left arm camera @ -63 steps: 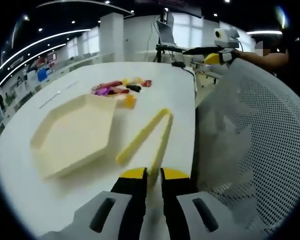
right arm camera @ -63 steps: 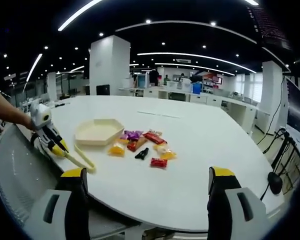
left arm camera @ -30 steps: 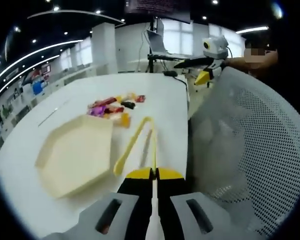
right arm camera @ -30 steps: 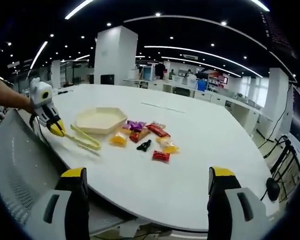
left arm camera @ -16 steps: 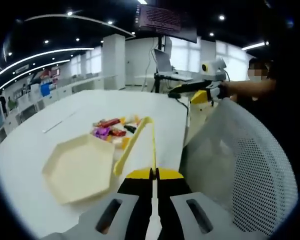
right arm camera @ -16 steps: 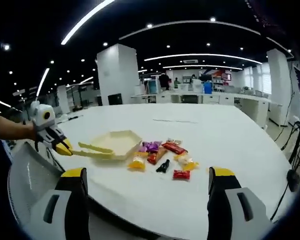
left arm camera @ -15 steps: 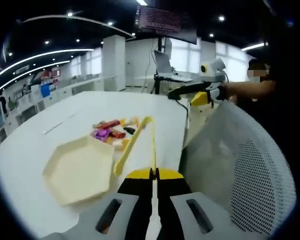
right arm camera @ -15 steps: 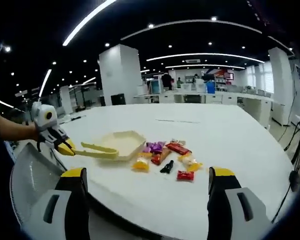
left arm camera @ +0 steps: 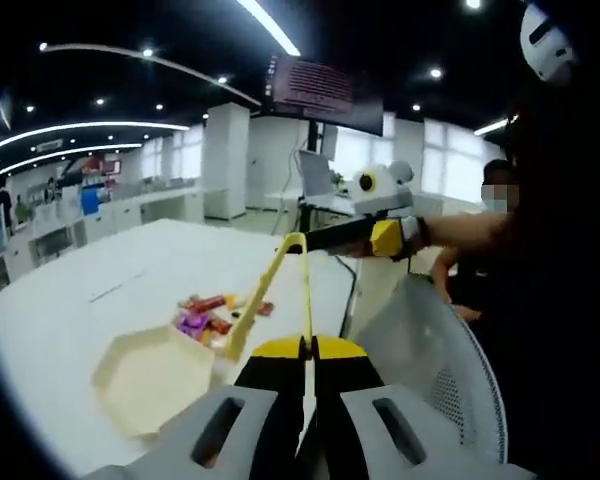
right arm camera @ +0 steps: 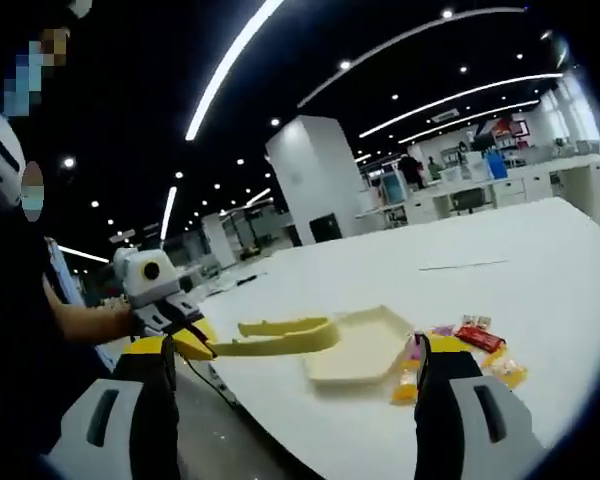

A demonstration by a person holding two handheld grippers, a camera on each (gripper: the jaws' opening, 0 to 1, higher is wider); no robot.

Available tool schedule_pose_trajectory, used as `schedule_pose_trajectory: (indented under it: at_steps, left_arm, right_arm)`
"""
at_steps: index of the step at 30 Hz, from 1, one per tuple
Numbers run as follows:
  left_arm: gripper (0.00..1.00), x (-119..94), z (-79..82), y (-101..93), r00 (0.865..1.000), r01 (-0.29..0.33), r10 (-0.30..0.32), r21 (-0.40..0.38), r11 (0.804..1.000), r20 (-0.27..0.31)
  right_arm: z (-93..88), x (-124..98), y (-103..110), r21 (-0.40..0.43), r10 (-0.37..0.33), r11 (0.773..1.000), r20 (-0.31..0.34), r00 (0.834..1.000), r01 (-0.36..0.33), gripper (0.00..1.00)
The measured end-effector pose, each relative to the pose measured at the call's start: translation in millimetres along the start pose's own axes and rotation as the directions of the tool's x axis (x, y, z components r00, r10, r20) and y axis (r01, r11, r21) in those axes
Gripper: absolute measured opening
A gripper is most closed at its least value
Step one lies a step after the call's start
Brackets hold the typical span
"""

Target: Place the target food into the container with the food tongs after gripping and lifting it, then release it inside without dropping or visibly crushing the food.

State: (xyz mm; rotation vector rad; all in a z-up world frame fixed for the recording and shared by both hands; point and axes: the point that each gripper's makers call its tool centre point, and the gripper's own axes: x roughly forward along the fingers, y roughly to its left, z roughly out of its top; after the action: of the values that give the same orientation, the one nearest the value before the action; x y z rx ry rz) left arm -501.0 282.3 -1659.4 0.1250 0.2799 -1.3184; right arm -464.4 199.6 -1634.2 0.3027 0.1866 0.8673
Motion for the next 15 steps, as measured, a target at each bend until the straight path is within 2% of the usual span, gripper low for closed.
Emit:
schedule_pose_trajectory:
  at_steps: [3,7,11,15]
  left_arm:
    - [0.00,-5,15.8,-9.8,0.999,0.024,-0.023,-0.007,1.000,0.029]
    - [0.00,-7,33.5,-19.0,0.996,0.037,-0.037,0.005,0.999,0.075]
    - [0.00,-6,45.6,-27.2,0.992,0.056,-0.056,0.001,0.998,0.113]
    - [0.00,-7,55.5,-35.4,0.986,0.089,-0.087,-0.007,0.996,0.142]
  right_arm:
    - [18.9,7,19,0.034,0.083,0.996,0.049,0.995,-0.084,0.99]
    - [34.6,16,39,0.068,0.159,0.984,0.104,0.982,-0.167,0.95]
    - [40.9,23,55,0.086,0.208,0.972,0.130,0.969,-0.220,0.95]
    - [50.9,26,71,0.122,0.279,0.946,0.169,0.945,-0.301,0.96]
